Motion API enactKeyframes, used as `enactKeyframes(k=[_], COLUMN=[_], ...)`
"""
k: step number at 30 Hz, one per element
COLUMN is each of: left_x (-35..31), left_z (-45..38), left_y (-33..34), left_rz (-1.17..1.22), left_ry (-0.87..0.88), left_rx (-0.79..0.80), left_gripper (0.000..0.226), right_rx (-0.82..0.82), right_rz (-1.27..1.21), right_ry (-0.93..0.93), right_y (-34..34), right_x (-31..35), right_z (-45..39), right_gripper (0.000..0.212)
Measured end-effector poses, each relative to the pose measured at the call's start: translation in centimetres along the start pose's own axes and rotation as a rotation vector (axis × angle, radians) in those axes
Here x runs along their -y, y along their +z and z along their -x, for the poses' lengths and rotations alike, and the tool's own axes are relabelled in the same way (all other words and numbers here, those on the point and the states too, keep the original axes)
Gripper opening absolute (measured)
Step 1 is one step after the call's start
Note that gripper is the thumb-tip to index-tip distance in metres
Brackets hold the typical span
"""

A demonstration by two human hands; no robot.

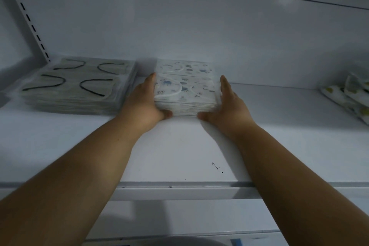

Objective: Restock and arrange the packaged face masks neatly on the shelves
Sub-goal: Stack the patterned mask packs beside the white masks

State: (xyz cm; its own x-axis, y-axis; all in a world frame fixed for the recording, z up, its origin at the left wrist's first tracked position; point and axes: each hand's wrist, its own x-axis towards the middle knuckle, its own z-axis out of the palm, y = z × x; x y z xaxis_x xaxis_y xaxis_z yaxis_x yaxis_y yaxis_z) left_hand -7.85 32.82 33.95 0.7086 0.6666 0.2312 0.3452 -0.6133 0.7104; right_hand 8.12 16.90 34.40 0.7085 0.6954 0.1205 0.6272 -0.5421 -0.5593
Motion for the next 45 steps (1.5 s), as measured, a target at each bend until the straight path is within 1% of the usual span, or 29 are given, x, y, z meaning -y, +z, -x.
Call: enactKeyframes(k=[2,6,9,11,13,14,15,16,18,20,21,23,26,30,33,40,43,45], left_x=[0.0,-0.3,-0.3,-0.4,-0.7,-1.2,-1.7,-2.4,-3.8,-4.9,-5.2,-5.2,-3.9,-2.5,-2.8,-2.5,-3.0,-3.6], left_z=[0.0,0.2,0.2,0.1,0.1,0.1,0.0,-0.3,-1.7,-3.9,-5.2,-7.4,-8.7,-8.0,-8.1,-8.5,-8.9,-9.0], left_y=[0.0,-0.3,-0.2,-0.3,-0.6,-1.0,-1.3,-1.6,-2.1,-2.1,-1.9,-0.8,0.8,1.8,1.8,2.1,1.4,0.8], left_rz=[-0.016,0.046,0.005,-0.001,-0.017,-0.062,-0.101,-0.135,-0.212,-0.322,-0.351,-0.379,-0.477,-0.462,-0.473,-0.498,-0.518,-0.509], left_ry=[-0.013,-0.039,-0.029,-0.028,-0.005,0.009,0.018,0.038,0.105,0.186,0.208,0.195,0.175,0.241,0.24,0.221,0.2,0.193], left_rx=[0.0,0.019,0.021,0.035,0.012,-0.014,-0.039,-0.056,-0.054,-0.021,0.008,0.081,0.176,0.167,0.184,0.192,0.215,0.215], left_gripper=[0.103,0.095,0.094,0.093,0.097,0.1,0.099,0.094,0.072,0.054,0.048,0.04,0.035,0.041,0.041,0.047,0.041,0.042], right_rx=[0.0,0.012,0.024,0.057,0.047,0.032,0.016,0.003,0.016,0.083,0.122,0.19,0.246,0.253,0.282,0.26,0.207,0.151], right_rz=[-0.004,-0.019,-0.041,-0.159,-0.276,-0.287,-0.267,-0.196,0.039,0.233,0.29,0.342,0.394,0.391,0.406,0.356,0.303,0.277], right_ry=[0.003,-0.002,-0.003,0.009,0.02,0.021,0.013,-0.012,-0.12,-0.213,-0.233,-0.25,-0.256,-0.262,-0.25,-0.233,-0.213,-0.21], right_y=[0.0,0.0,0.0,-0.1,-0.4,-0.8,-1.2,-1.8,-2.9,-3.2,-3.1,-2.1,-0.4,0.3,-0.1,-0.5,-1.3,-2.2], right_x=[0.0,-0.1,-0.3,-0.2,0.0,0.2,0.5,0.9,1.7,2.8,3.4,4.2,4.0,3.2,3.3,3.3,3.6,3.6], right_z=[0.0,0.1,0.0,-0.1,0.0,0.0,-0.1,-0.4,-1.5,-3.5,-4.5,-6.2,-7.3,-7.6,-7.7,-7.3,-6.9,-6.5], right_gripper=[0.118,0.114,0.114,0.121,0.125,0.119,0.105,0.089,0.066,0.056,0.055,0.053,0.049,0.047,0.05,0.048,0.049,0.049])
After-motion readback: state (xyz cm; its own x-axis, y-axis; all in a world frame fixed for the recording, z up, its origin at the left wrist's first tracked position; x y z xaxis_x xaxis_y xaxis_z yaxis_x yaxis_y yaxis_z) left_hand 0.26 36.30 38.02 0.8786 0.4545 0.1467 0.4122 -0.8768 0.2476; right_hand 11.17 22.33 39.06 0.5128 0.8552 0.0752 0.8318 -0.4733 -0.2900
